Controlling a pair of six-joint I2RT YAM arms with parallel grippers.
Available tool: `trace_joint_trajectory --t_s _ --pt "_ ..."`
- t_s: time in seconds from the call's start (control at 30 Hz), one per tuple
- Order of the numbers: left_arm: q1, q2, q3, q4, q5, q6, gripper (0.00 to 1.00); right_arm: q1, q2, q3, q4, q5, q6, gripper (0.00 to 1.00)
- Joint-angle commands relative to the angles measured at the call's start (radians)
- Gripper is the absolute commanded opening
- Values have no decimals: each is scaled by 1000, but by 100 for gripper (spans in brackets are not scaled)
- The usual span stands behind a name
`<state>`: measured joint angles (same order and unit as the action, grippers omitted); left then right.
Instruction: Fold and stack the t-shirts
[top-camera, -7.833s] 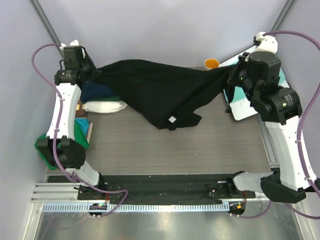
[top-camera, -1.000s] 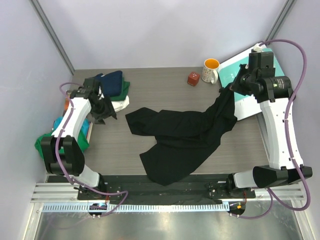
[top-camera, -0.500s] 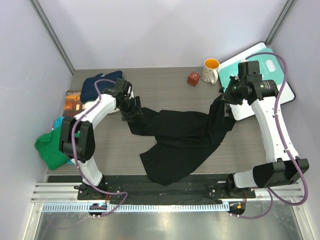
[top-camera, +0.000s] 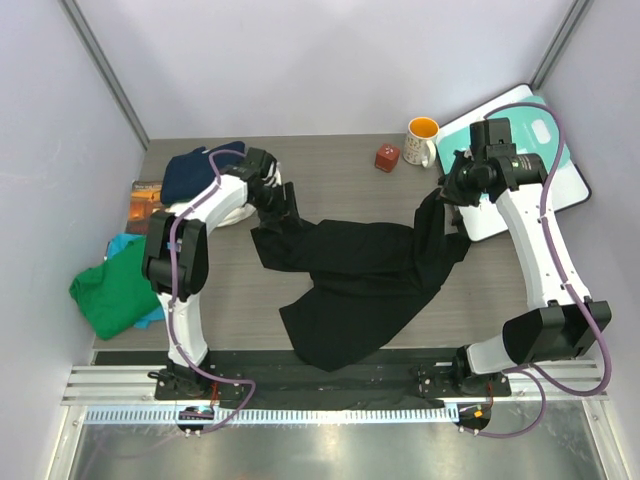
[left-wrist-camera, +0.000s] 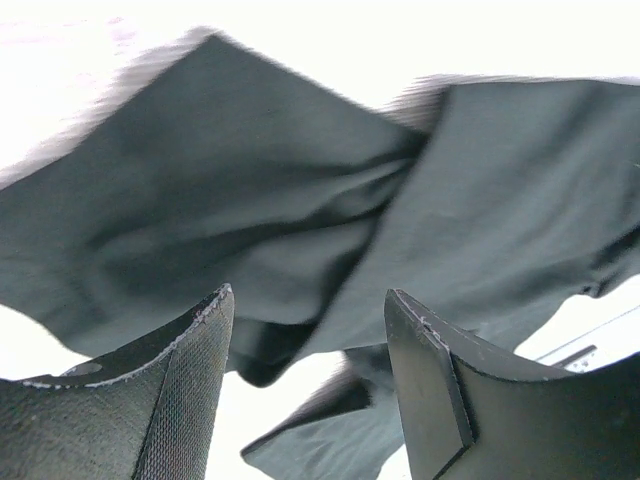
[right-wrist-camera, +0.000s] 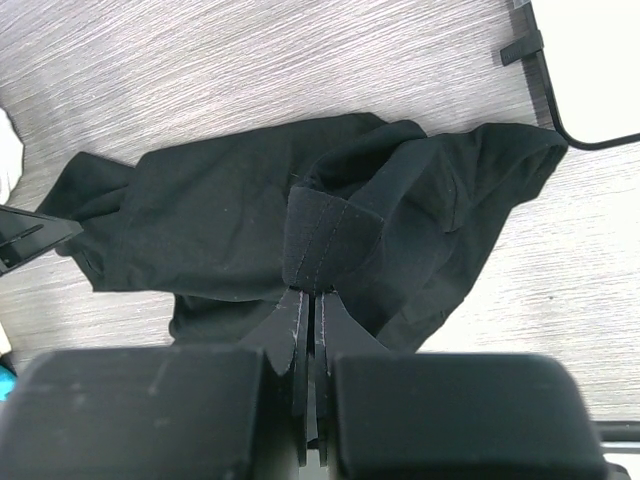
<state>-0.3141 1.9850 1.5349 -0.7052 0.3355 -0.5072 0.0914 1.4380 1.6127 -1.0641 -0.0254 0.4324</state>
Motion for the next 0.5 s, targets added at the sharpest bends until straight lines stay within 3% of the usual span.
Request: trace_joint_trajectory --t_s 0.0,0.47 --pt "-29 11 74 -8 60 16 63 -2 1 38 36 -13 12 1" --pt "-78 51 64 9 92 10 62 -4 -7 -8 69 -19 26 1"
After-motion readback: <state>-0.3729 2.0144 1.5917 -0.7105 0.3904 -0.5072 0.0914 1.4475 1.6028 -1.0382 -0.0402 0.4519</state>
